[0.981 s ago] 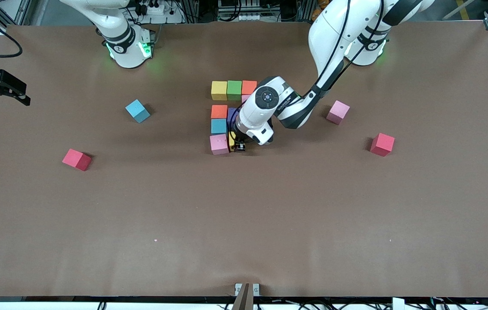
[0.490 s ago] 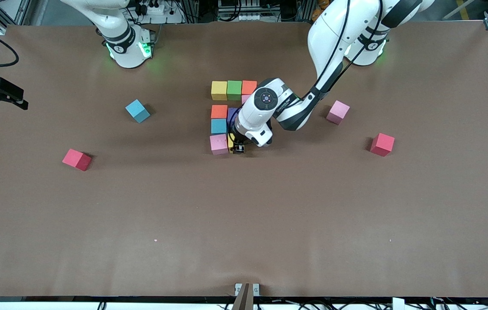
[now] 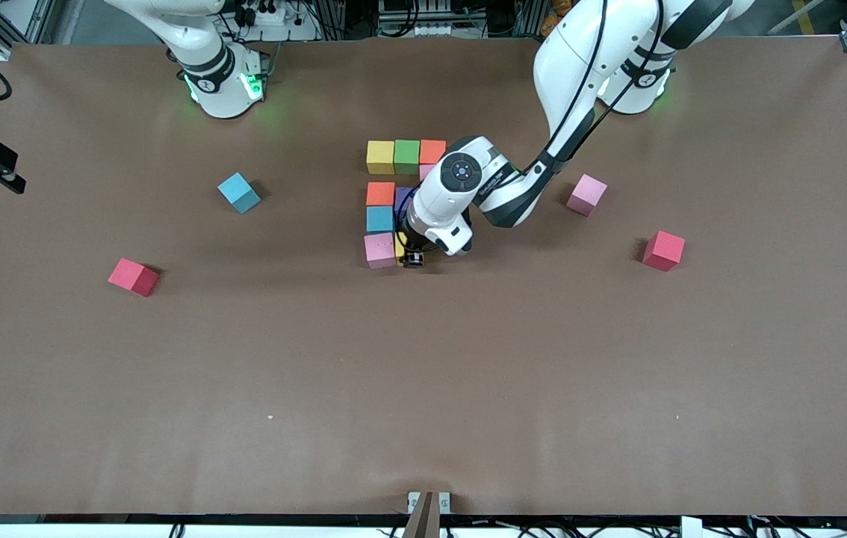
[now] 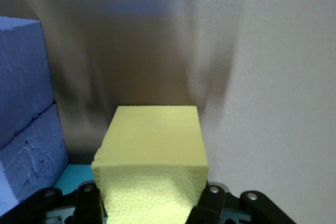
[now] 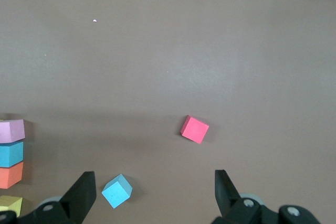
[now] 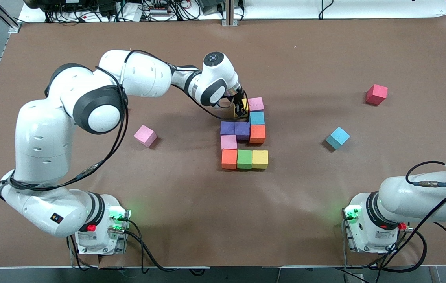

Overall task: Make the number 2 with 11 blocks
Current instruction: 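Lower yellow beside the lavender block and open the left gripper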

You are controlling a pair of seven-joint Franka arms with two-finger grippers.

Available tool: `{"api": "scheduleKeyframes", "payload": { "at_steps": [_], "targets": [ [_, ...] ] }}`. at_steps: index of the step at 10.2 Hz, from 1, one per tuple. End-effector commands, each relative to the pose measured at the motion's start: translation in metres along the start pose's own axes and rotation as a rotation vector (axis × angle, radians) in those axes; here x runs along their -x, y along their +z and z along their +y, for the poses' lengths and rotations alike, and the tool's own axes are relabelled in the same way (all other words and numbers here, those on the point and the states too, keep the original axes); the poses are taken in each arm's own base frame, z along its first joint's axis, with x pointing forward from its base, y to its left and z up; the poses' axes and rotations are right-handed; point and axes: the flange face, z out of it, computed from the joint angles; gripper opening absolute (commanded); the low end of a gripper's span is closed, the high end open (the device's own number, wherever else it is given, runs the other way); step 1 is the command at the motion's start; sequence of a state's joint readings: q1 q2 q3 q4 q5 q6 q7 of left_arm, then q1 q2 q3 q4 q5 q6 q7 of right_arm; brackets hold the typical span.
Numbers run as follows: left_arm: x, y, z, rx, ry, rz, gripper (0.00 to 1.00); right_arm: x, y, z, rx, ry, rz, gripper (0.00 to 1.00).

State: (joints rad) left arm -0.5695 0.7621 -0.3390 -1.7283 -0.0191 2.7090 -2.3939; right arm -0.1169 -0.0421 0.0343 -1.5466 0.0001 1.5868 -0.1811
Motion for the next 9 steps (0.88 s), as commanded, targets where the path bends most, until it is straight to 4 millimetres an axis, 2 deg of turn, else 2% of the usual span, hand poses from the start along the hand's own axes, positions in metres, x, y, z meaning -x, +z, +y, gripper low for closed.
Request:
{"api": "scheduleKeyframes", "payload": {
  "at_steps": [1, 2, 5, 9],
  "targets": [
    [0.004, 0.003, 0.003, 0.019, 0.023, -0.002, 0.69, -0.005, -0.005, 0.003, -0.011, -0.006, 0.009, 1.00],
    [0.003, 0.003, 0.003, 0.020, 0.019, -0.001, 1.00, -0.005, -0.004, 0.006, -0.012, -0.003, 0.009, 1.00],
    [0.004, -0.005, 0.007, 0.030, 0.019, -0.001, 1.00, -0.009, -0.003, -0.011, -0.022, -0.031, 0.009, 1.00],
    [0.008, -0.029, 0.005, -0.018, 0.029, 0.062, 1.00, -0.008, -0.003, -0.009, -0.013, -0.030, 0.009, 1.00]
  ]
}}
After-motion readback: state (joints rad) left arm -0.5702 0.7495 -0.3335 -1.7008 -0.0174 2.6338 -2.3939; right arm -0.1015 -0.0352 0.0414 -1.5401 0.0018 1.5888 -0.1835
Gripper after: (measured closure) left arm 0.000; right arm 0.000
